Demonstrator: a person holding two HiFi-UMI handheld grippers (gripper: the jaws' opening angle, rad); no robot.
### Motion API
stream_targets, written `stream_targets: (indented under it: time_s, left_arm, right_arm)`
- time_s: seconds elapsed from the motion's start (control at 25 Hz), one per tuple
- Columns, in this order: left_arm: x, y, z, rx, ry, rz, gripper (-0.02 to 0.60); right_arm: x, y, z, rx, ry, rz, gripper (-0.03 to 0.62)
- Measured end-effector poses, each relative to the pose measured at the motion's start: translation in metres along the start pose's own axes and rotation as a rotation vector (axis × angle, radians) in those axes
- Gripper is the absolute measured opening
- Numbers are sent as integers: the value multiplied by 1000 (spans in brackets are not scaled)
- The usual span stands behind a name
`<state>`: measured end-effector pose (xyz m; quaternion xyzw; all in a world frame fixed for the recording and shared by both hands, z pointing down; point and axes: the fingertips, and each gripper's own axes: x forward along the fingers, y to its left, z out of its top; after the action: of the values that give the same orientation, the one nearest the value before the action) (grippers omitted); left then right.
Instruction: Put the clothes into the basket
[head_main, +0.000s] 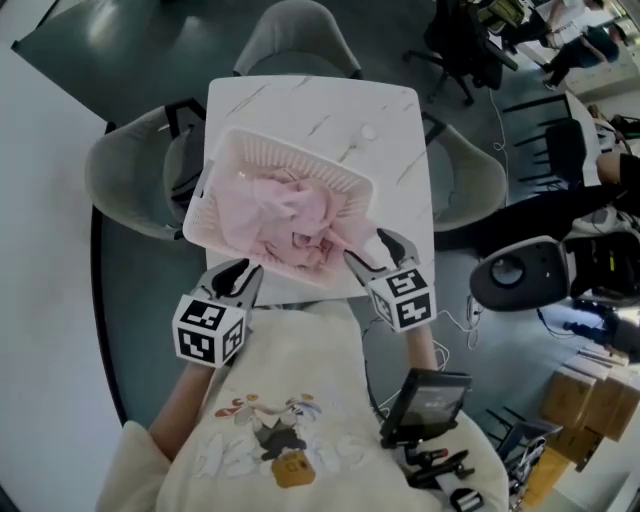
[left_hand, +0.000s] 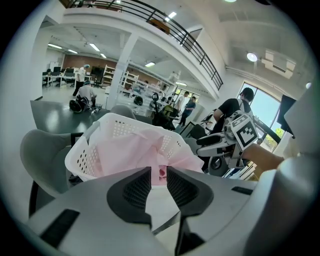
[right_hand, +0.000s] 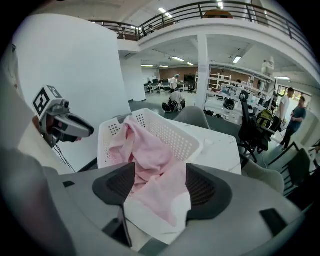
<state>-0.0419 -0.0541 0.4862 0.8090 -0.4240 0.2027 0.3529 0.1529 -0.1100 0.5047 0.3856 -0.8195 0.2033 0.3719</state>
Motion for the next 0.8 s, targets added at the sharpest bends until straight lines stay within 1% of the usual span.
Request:
stream_targets:
  time_s: [0.12, 0.24, 0.32, 0.36, 0.4, 0.44, 0.48, 0.52, 0.56, 0.6, 0.72, 0.8]
  left_arm:
    - [5, 0, 0, 8, 6, -7, 98]
    - [9, 0, 0, 12, 10, -10, 98]
    - [9, 0, 0, 13, 8, -8, 98]
    - [8, 0, 0, 11, 6, -5, 98]
    - [7, 1, 0, 8, 5, -2, 98]
    - [6, 2, 0, 6, 4, 2, 98]
    - [5, 2, -1, 4, 3, 5, 97]
    - [5, 3, -1, 2, 2, 8, 98]
    - [4, 3, -2, 0, 1, 11, 97]
    - [3, 4, -2, -3, 1, 14, 98]
    - [2, 5, -5, -16, 1, 17, 98]
    - [2, 4, -6, -16, -2, 15, 98]
  right_arm:
    - [8, -11, -26, 42, 50, -24, 319]
    - [21, -17, -44, 143, 82, -22, 321]
    - [26, -10, -49, 211, 99, -4, 319]
    - [28, -5, -50, 230, 110, 6, 307]
    - [29, -1, -50, 243, 116, 14, 263]
    - [29, 2, -49, 254, 118, 17, 197]
    - [27, 3, -47, 257, 116, 10, 152]
    - [24, 3, -44, 245, 109, -4, 142]
    - [20, 3, -40, 219, 99, -19, 118]
    - [16, 5, -37, 186, 91, -32, 46]
    - [16, 12, -31, 81, 94, -60, 41]
    - [15, 13, -25, 46, 81, -80, 40]
